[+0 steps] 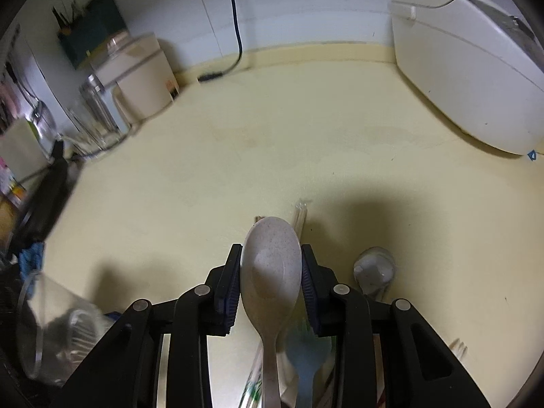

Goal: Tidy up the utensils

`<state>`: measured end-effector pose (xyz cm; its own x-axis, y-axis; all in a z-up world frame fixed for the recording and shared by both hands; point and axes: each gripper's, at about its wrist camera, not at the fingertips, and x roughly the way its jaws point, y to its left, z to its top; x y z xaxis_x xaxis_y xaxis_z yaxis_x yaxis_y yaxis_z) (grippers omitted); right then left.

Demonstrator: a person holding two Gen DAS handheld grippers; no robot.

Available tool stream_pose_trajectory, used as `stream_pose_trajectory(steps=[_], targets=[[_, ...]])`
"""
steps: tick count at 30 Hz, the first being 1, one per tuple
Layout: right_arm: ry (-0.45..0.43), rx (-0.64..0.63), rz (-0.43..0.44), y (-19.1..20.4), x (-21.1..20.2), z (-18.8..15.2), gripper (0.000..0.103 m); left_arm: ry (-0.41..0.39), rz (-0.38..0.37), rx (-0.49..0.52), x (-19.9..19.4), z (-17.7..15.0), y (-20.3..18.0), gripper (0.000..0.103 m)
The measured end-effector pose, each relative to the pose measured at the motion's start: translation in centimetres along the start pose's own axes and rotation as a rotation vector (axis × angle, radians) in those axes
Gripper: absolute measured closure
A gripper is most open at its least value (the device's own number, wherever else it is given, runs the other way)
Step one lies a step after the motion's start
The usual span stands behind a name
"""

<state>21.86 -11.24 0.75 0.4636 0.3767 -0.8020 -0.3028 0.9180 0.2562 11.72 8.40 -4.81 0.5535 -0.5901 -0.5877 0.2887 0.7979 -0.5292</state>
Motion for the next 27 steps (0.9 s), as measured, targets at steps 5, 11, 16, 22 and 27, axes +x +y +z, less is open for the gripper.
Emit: stream_pose_trajectory(steps=[5, 11, 16, 22, 27], targets=[[-0.090, 0.042, 0.038, -0.4, -3.4, -0.7, 0.070, 0.000, 0.000, 0.000, 0.0, 0.0, 0.0, 0.010], [-0.217, 0.084, 0.064, -0.2, -7.4, -2.0, 0.075, 0.000, 0.000, 0.000, 0.0, 0.0, 0.0, 0.009], [-0.261, 0.110, 0.087, -0.3, -8.9, -3.3, 0.077, 0.000, -0.001, 0.000, 0.0, 0.0, 0.0, 0.010], [-0.257, 0.124, 0.096, -0.8, -8.8, -4.4, 0.077, 0.000, -0.001, -0.001, 0.0, 0.0, 0.0, 0.009], [-0.222, 0.125, 0.090, -1.3, -7.9, -4.9, 0.077, 0.000, -0.001, -0.001, 0.0, 0.0, 0.1, 0.009]])
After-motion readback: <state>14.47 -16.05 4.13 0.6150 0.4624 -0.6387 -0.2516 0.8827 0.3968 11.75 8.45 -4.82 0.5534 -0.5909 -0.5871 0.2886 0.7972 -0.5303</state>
